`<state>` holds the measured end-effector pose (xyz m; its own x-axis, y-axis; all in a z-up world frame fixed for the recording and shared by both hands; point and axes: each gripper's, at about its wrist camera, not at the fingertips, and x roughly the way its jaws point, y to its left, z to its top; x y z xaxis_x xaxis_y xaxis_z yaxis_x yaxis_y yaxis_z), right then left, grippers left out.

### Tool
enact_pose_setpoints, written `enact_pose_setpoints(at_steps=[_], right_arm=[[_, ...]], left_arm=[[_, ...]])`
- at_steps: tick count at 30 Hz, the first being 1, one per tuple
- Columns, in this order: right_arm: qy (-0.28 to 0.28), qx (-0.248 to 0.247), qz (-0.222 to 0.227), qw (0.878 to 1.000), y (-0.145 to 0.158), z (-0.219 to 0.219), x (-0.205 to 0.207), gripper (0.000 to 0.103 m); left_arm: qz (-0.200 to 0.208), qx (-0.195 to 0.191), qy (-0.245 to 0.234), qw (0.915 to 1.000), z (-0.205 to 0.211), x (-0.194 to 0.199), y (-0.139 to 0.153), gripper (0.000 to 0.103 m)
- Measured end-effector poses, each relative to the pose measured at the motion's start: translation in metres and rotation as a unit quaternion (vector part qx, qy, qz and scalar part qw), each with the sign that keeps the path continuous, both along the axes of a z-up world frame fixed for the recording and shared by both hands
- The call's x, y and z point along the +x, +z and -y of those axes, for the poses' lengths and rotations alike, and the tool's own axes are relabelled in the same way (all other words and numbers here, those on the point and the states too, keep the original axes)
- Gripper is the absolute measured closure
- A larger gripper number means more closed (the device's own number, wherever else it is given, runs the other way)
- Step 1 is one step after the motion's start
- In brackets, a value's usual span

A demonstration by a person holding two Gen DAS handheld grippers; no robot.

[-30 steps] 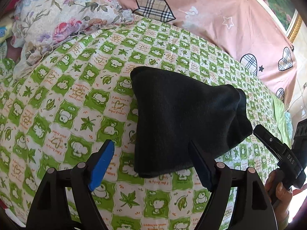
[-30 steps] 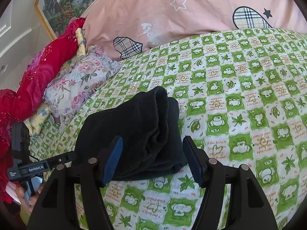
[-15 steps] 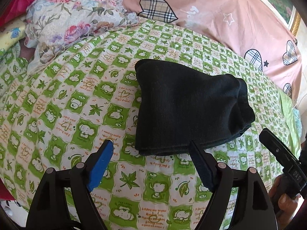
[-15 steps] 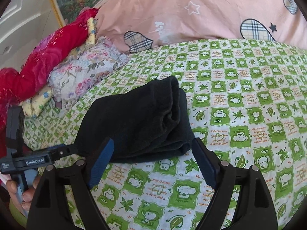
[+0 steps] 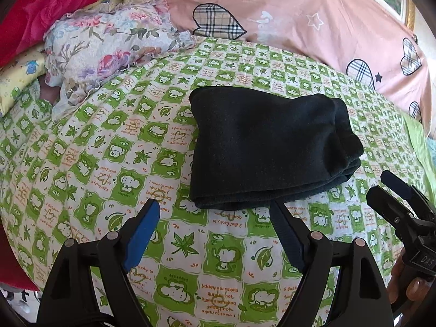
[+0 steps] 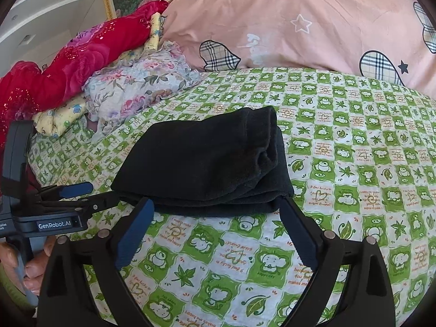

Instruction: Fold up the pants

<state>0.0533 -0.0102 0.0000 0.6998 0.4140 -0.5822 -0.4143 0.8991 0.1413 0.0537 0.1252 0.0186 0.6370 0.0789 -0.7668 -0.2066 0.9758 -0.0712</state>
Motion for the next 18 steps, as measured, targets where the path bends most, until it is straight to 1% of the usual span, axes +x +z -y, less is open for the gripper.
enact_pose_setpoints(at_steps=[4,11,18], right_arm=[[0.000,0.004,0.001,1.000,-0.005,0.002,0.001,0.007],[0.004,-0.003,0.006,1.000,-0.011,0.001,0.000,0.006],[0.018,-0.008,0.023,1.000,-0.014,-0.004,-0.003,0.004]], left_arm=[[0.002,0.006,0.003,1.0000,0.000,0.000,-0.002,0.020],[0.000,0.015,0.003,0.9999,0.004,0.001,-0.006,0.020],[0.007,0.024,0.001,0.9997,0.008,0.000,-0.011,0.020]])
